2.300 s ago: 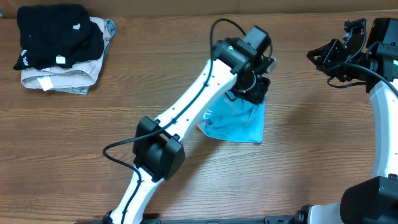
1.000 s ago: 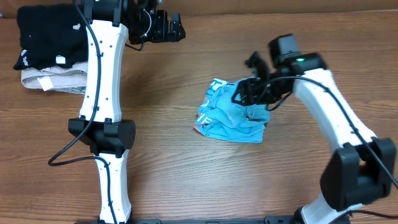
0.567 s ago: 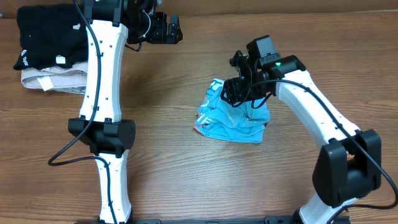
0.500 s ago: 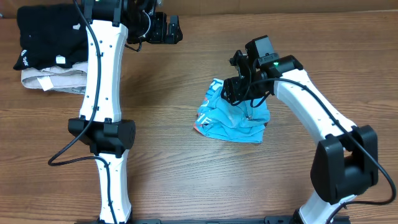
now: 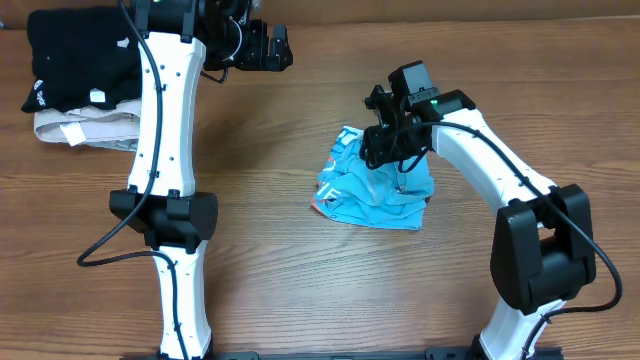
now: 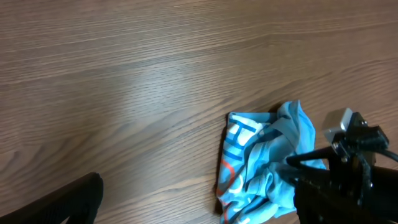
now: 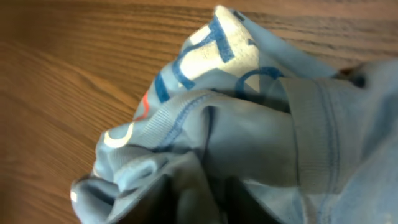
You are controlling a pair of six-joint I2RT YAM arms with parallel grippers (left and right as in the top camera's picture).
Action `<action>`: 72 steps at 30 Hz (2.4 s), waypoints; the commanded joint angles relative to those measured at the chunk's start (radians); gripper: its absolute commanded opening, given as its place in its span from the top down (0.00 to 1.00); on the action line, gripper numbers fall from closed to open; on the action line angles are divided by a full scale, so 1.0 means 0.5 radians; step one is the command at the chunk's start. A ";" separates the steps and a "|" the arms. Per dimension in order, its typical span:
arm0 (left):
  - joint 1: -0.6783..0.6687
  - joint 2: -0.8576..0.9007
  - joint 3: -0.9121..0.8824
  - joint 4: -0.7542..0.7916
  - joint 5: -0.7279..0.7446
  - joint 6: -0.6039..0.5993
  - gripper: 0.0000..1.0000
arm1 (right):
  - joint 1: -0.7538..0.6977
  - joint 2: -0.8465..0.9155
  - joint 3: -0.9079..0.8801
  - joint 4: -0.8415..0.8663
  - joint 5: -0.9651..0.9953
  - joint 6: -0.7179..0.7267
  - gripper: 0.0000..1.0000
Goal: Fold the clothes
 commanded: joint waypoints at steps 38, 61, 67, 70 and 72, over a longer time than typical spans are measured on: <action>-0.011 -0.016 -0.012 -0.005 -0.087 0.063 0.00 | 0.084 -0.357 -0.497 -0.724 -0.089 0.341 0.96; -0.011 -0.016 -0.012 -0.005 -0.087 0.090 0.00 | 0.114 -0.160 -0.122 -0.262 0.167 0.241 0.53; -0.011 -0.016 -0.012 -0.005 -0.087 0.090 0.00 | 0.215 -0.149 -0.125 -0.247 0.454 0.274 0.50; -0.011 -0.016 -0.012 -0.005 -0.087 0.090 0.00 | 0.225 -0.146 -0.143 -0.216 0.533 0.311 0.49; -0.011 -0.016 -0.012 -0.005 -0.087 0.090 0.00 | 0.224 -0.146 -0.175 -0.179 0.533 0.317 0.49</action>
